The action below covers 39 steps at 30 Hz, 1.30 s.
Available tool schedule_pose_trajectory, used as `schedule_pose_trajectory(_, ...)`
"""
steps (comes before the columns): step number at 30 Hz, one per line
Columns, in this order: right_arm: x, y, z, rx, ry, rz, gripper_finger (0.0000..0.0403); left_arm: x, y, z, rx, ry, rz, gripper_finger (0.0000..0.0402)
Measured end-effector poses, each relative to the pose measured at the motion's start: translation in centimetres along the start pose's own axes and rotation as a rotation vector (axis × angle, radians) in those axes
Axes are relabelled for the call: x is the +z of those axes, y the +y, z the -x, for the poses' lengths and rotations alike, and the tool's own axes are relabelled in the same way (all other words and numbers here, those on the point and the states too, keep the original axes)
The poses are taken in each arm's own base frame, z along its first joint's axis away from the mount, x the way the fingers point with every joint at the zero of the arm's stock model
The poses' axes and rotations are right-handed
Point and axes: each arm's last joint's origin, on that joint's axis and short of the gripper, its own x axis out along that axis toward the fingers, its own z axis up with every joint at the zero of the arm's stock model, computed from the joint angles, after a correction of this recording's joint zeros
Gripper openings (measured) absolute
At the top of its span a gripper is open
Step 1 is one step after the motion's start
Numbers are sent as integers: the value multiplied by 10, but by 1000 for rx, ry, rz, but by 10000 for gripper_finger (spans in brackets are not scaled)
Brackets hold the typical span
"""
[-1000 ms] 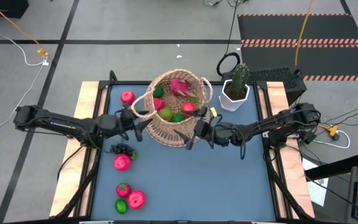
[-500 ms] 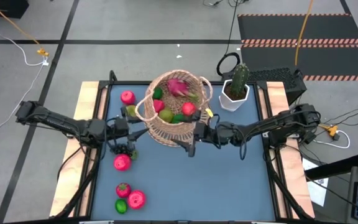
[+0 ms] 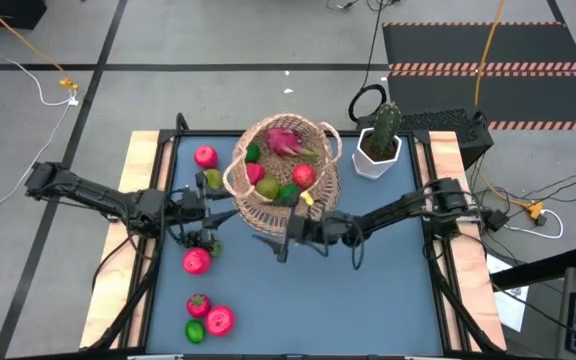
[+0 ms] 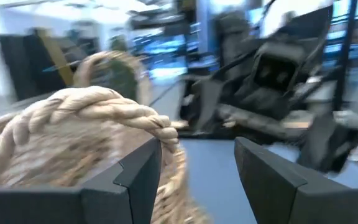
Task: Build produce basket
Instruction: Put the apple into the brown basket
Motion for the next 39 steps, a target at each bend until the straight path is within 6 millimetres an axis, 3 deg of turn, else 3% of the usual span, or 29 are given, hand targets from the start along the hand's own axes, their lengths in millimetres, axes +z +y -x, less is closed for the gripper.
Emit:
schedule_pose_trajectory(8, -20, 37, -18, 66, 17, 274, 384, 9, -17, 6, -314, -124, -81, 204)
schedule_pose_trajectory(13, -25, 45, -22, 38, 75, 302, 384, 0, -17, 6, -246, -27, -167, 204)
schedule_pose_trajectory(18, -44, 26, -26, -117, 292, 232, 384, -13, -3, 0, -8, 127, -108, 204)
schedule_pose_trajectory(25, -73, -10, -28, -251, 523, 251, 384, -23, 18, -11, 169, 177, 88, 205)
schedule_pose_trajectory(31, -60, -12, -27, -283, 526, 340, 384, -31, 29, -9, 246, 234, 227, 205)
schedule_pose_trajectory(39, -5, -18, -24, -269, 397, 282, 384, -46, 19, -3, 185, 398, 242, 204)
